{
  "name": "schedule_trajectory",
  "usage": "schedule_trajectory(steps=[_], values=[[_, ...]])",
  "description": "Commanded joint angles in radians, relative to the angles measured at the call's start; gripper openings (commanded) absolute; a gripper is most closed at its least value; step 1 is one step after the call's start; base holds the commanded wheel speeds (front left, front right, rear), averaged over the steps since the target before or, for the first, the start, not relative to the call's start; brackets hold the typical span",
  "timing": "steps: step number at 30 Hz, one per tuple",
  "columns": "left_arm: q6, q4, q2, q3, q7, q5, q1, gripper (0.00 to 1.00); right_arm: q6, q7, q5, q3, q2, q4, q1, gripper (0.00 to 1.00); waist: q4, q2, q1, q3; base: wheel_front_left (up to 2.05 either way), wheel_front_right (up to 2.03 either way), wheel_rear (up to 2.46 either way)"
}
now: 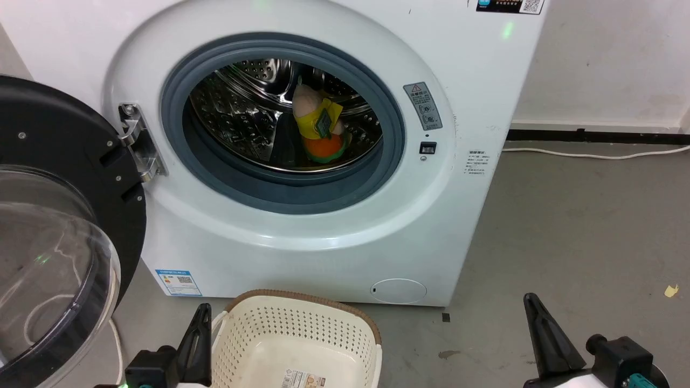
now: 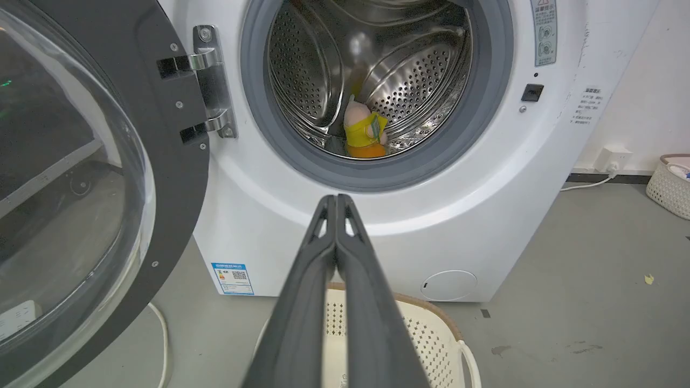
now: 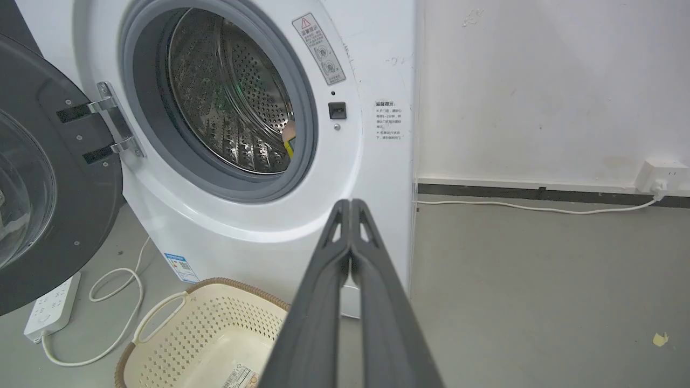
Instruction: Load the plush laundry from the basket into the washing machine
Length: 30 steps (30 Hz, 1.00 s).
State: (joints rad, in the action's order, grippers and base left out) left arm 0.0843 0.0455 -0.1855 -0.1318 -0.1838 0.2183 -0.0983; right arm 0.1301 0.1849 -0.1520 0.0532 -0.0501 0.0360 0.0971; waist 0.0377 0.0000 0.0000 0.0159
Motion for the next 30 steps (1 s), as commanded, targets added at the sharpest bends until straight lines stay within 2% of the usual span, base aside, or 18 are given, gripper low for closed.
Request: schedule_trajectory(steps=[1,30], values=[[-0.007,-0.005,0.008,0.009,0.007,-0.015,0.017,0.00,0.000,-0.007,0.012,-0.004,0.000,-0.006,-0.015,0.00,-0.001,0.0000,0.0000,0.000,0.00,0.00,0.00],[-0.033,-0.019,0.051,0.050,0.066,-0.083,0.044,0.00,0.000,-0.067,0.059,-0.020,0.000,-0.016,-0.042,0.00,-0.013,0.0000,0.0000,-0.006,0.00,0.00,0.00]])
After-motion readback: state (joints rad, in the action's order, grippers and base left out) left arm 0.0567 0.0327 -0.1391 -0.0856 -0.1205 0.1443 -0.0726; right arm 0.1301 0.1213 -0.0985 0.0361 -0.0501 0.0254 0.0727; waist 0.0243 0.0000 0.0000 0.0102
